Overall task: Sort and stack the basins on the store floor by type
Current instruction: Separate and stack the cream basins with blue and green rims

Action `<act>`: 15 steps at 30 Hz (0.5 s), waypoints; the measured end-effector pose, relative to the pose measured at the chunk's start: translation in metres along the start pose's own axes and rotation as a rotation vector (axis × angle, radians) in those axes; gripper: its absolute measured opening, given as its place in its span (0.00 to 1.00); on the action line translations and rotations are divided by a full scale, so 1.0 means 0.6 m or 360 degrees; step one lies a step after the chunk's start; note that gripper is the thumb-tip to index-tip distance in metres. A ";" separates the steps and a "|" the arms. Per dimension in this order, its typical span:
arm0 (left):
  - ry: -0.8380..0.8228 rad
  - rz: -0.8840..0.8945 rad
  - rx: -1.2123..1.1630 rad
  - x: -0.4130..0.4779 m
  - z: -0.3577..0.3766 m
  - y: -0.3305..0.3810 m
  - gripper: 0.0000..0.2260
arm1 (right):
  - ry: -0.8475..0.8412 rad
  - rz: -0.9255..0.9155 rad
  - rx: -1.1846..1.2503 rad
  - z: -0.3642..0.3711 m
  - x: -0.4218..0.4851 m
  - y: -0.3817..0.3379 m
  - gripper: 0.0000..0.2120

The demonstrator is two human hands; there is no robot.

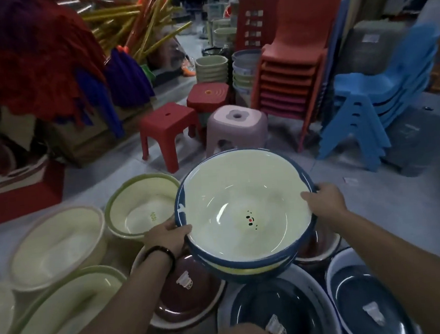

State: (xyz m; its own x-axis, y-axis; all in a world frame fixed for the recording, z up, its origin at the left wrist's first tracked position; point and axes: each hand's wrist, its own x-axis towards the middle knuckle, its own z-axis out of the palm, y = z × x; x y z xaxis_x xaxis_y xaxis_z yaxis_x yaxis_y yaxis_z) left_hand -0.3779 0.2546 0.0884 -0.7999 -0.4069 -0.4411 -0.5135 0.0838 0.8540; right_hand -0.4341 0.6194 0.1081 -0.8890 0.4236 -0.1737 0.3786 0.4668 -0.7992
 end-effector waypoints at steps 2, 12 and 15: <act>0.0069 -0.0005 0.0063 0.013 0.008 -0.013 0.03 | -0.0030 0.0015 -0.0064 0.015 0.016 0.009 0.02; 0.0099 -0.0199 0.0070 0.080 0.054 -0.123 0.08 | -0.0064 0.0018 -0.0349 0.072 0.047 0.074 0.02; 0.0072 -0.0203 0.0059 0.100 0.067 -0.153 0.12 | -0.0121 0.0031 -0.0400 0.080 0.054 0.093 0.05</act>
State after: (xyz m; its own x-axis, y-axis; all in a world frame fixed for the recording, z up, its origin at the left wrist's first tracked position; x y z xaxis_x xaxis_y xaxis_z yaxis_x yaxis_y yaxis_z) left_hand -0.3912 0.2588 -0.0275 -0.7129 -0.4571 -0.5317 -0.6219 0.0619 0.7807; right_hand -0.4540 0.6219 0.0301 -0.8942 0.3794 -0.2378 0.4394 0.6414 -0.6289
